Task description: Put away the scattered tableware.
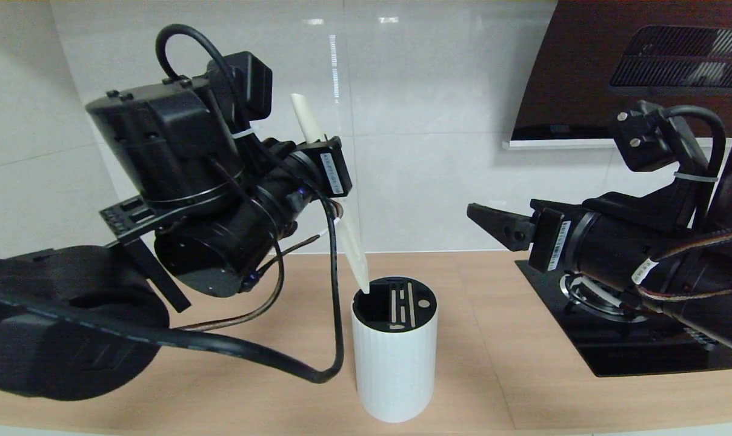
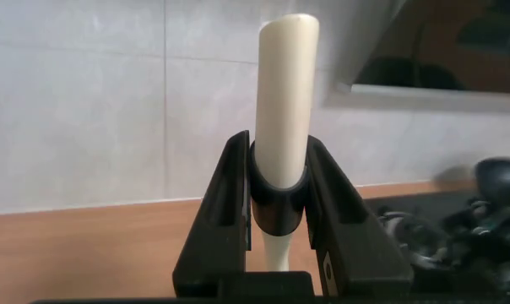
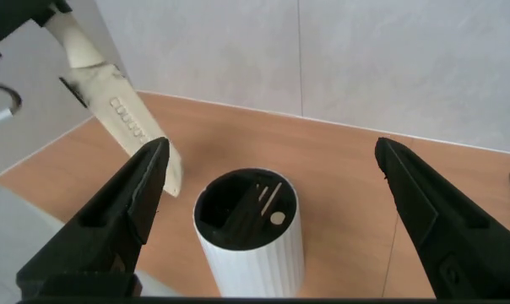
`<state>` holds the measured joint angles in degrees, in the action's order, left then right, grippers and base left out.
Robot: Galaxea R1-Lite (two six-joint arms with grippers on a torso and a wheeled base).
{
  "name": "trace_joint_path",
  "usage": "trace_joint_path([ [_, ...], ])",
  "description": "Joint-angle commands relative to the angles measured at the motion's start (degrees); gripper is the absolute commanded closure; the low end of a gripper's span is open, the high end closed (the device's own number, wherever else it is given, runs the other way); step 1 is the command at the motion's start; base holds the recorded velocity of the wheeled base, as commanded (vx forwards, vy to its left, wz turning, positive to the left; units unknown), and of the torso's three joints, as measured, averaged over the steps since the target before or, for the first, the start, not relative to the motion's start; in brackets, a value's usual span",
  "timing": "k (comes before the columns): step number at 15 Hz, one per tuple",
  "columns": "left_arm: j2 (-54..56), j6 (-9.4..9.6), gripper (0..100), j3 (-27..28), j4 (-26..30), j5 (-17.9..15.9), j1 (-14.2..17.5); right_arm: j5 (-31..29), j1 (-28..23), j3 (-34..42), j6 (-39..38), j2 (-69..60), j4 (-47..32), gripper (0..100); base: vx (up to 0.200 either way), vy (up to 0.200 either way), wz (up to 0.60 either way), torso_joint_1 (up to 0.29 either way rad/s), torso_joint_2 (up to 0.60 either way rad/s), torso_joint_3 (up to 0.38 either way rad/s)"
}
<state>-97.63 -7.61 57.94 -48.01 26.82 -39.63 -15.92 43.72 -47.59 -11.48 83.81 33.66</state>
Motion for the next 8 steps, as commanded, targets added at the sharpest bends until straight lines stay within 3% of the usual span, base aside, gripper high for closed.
trace_joint_path([
  [1, -4.1, 0.49, 100, -0.4, -2.9, 0.8, -0.5, 0.0, 0.1, 0.0, 0.0, 0.4, 0.0, 0, 0.000, 0.000, 0.00, 0.000, 0.00, 0.000],
  [8, -8.2, 0.22, 100, -0.5, -3.2, 1.1, -0.9, 0.0, 0.1, 0.1, 0.1, 0.4, 0.0, 0, 0.000, 0.000, 0.00, 0.000, 0.00, 0.000],
])
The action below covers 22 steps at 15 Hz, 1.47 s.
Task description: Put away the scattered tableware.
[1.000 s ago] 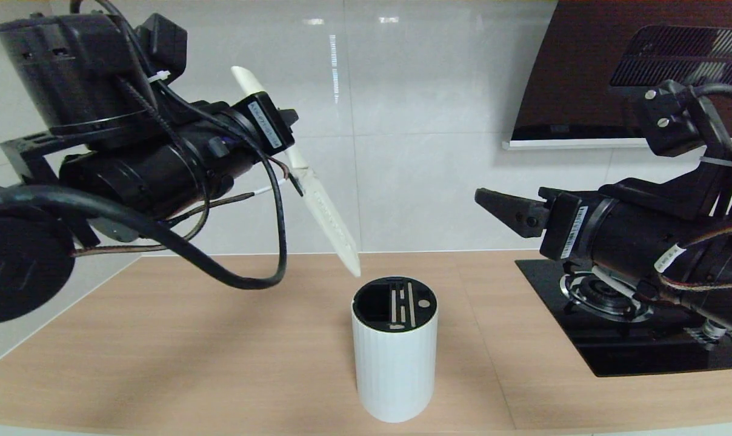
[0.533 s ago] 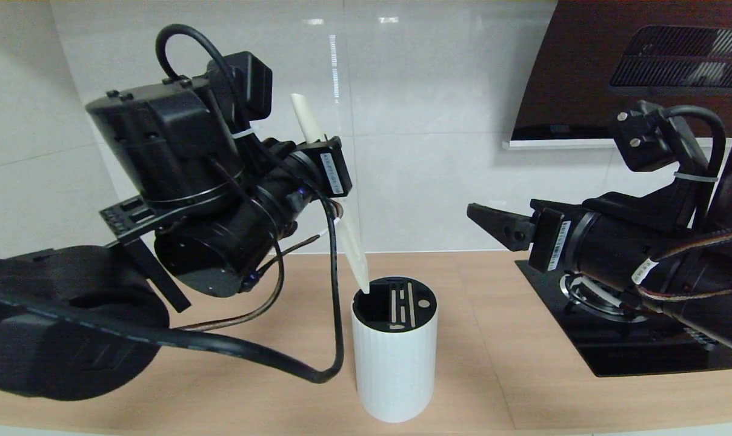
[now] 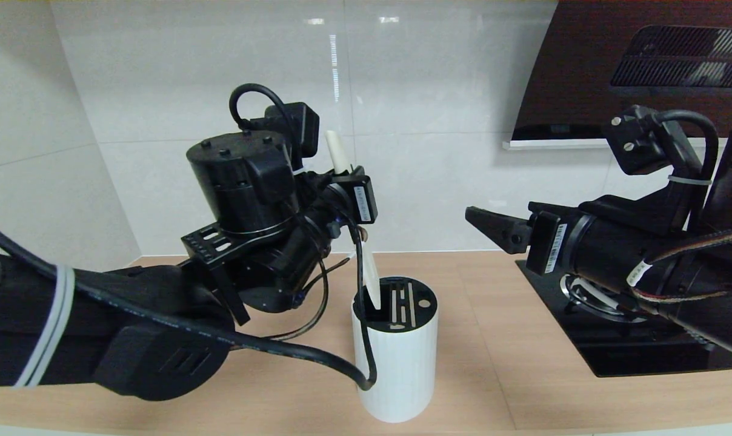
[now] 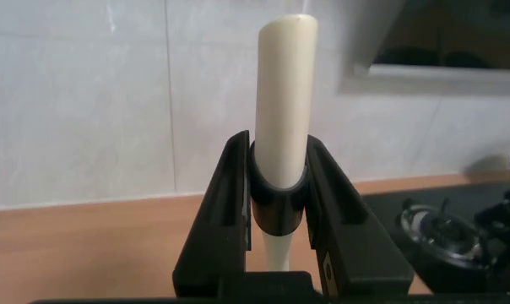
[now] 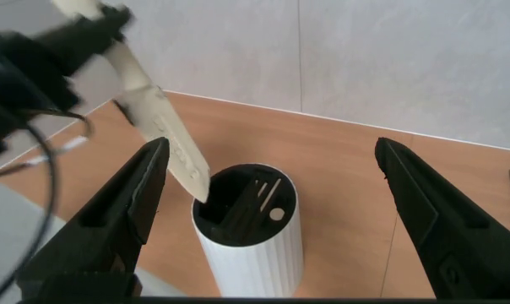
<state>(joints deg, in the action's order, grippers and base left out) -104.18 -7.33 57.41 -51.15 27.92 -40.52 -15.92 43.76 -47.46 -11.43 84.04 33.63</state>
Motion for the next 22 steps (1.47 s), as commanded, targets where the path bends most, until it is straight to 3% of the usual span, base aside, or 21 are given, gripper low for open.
trace_joint_path([
  [1, -2.7, -0.06, 100, 0.1, -0.2, 0.0, 0.0, 0.0, 0.2, 0.1, 0.0, 0.2, 0.0, 0, 0.000, 0.000, 0.00, 0.000, 0.00, 0.000],
  [10, -6.7, -0.14, 100, 0.1, -2.3, 0.0, 0.0, -0.1, 0.6, 0.4, 0.0, 0.4, 0.0, 0, 0.000, 0.000, 0.00, 0.000, 0.00, 0.000],
  [15, -10.8, -2.87, 100, 0.0, -1.8, 0.4, 0.0, -0.1, 0.6, 0.5, 0.0, 0.8, 0.0, 0, 0.000, 0.000, 0.00, 0.000, 0.00, 0.000],
  [22, -13.9, -3.40, 100, -2.1, -1.5, 0.4, -1.4, -0.1, 0.6, 0.7, 0.0, 1.1, 0.0, 0, 0.000, 0.000, 0.00, 0.000, 0.00, 0.000],
])
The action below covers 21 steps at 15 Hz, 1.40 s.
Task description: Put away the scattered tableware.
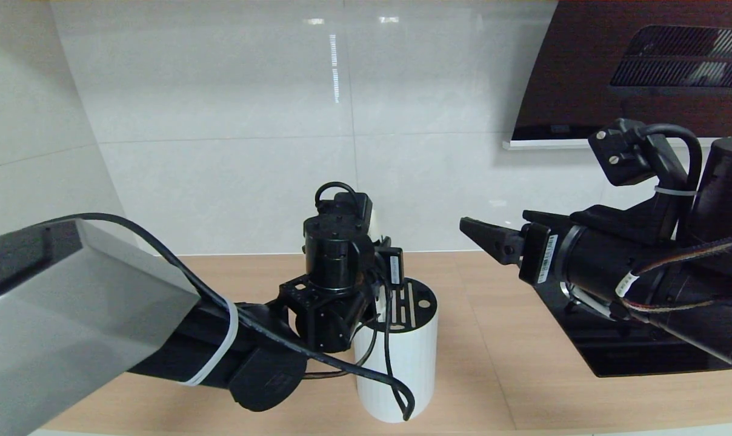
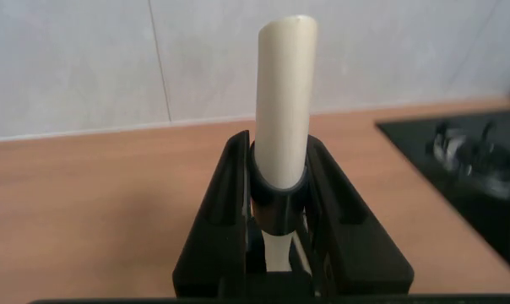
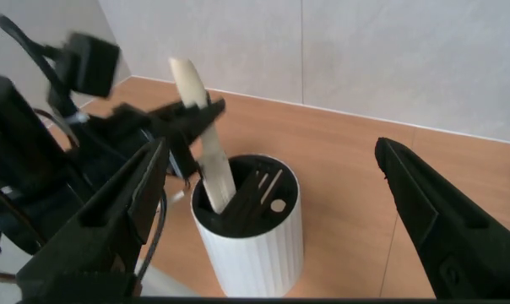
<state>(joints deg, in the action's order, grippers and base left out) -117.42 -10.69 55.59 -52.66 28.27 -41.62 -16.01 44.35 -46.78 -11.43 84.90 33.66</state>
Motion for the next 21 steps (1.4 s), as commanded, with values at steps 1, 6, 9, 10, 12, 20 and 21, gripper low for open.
trace_joint_path([
  [1, -0.9, -0.03, 100, -0.3, 0.0, 0.0, -0.4, 0.0, 0.0, 0.0, 0.0, 0.3, 0.0, 0, 0.000, 0.000, 0.00, 0.000, 0.00, 0.000],
  [6, -2.6, -0.12, 100, -0.7, 0.2, 0.0, -0.8, 0.0, 0.0, 0.0, 0.0, 0.3, 0.0, 0, 0.000, 0.000, 0.00, 0.000, 0.00, 0.000],
  [9, -2.7, -0.12, 100, -0.8, 0.3, 0.0, -0.8, 0.0, 0.0, 0.0, 0.0, 0.4, 0.0, 0, 0.000, 0.000, 0.00, 0.000, 0.00, 0.000],
  [10, -2.7, -0.12, 100, -0.8, 0.3, 0.0, -0.8, 0.0, 0.0, 0.0, 0.1, 0.4, 0.0, 0, 0.000, 0.000, 0.00, 0.000, 0.00, 0.000],
  [12, -2.7, -0.12, 0, -0.9, 0.3, 0.0, -0.8, 0.0, 0.0, 0.1, 0.1, 0.4, 0.1, 0, 0.000, 0.000, 0.00, 0.000, 0.00, 0.000],
  [20, -2.3, -0.12, 0, -1.0, 0.3, 0.0, -1.1, -0.3, 0.0, 0.5, 1.3, 0.3, 0.4, 0, 0.000, 0.000, 0.00, 0.000, 0.00, 0.000],
  [21, -1.2, 0.06, 0, -1.5, 0.2, 0.3, -2.0, -0.3, 0.0, 0.5, 1.4, 0.3, 0.4, 0, 0.000, 0.000, 0.00, 0.000, 0.00, 0.000],
])
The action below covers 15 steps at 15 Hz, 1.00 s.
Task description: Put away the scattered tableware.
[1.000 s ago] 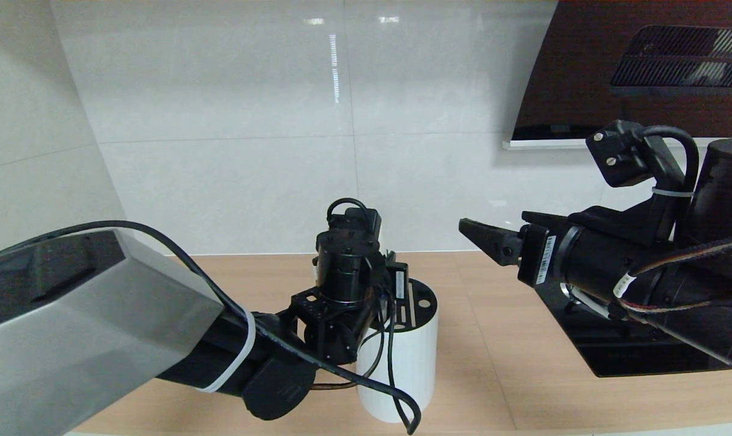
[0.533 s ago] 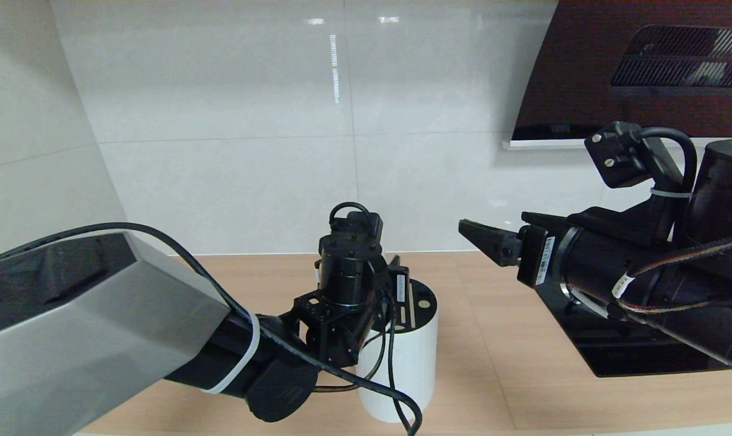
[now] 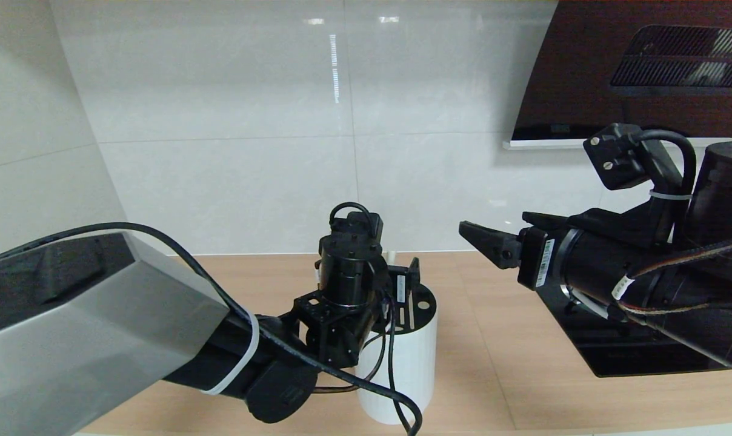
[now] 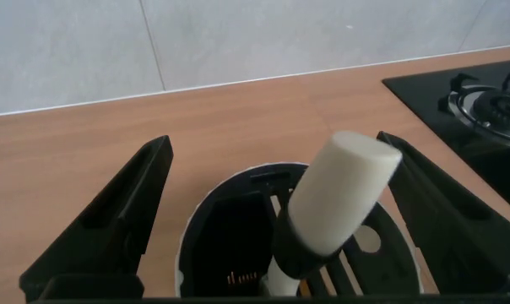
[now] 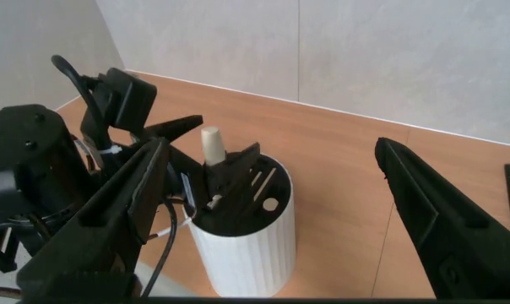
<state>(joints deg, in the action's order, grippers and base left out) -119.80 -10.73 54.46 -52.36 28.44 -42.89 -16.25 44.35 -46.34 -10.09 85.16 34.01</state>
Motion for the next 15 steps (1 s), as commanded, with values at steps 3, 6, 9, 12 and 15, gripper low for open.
trace_joint_path([
  [3, 10.1, 0.53, 0, -2.2, 0.2, 0.3, -1.7, 0.0, 0.0, 0.0, 0.0, -0.3, 0.1, 0, 0.000, 0.000, 0.00, 0.000, 0.00, 0.000],
  [6, 21.9, 0.53, 0, -2.9, 5.5, -0.2, -1.7, -0.4, -0.4, -0.1, 0.1, -0.6, 0.2, 0, 0.000, 0.000, 0.00, 0.000, 0.00, 0.000],
  [9, 33.7, 1.59, 0, -4.7, 11.7, -0.8, -0.6, -0.4, -3.7, 0.0, 4.0, -4.2, -0.4, 0, 0.000, 0.000, 0.00, 0.000, 0.00, 0.000],
  [12, 43.9, 3.61, 0, -10.8, 13.0, -5.8, 4.7, -0.4, -7.3, 4.5, 8.1, -11.7, 0.1, 0, 0.000, 0.000, 0.00, 0.000, 0.00, 0.000],
  [15, 55.8, 3.70, 0, -23.3, 13.2, -11.4, 12.9, -0.4, -11.3, 16.1, 9.0, -25.4, -0.4, 0, 0.000, 0.000, 0.00, 0.000, 0.00, 0.000],
])
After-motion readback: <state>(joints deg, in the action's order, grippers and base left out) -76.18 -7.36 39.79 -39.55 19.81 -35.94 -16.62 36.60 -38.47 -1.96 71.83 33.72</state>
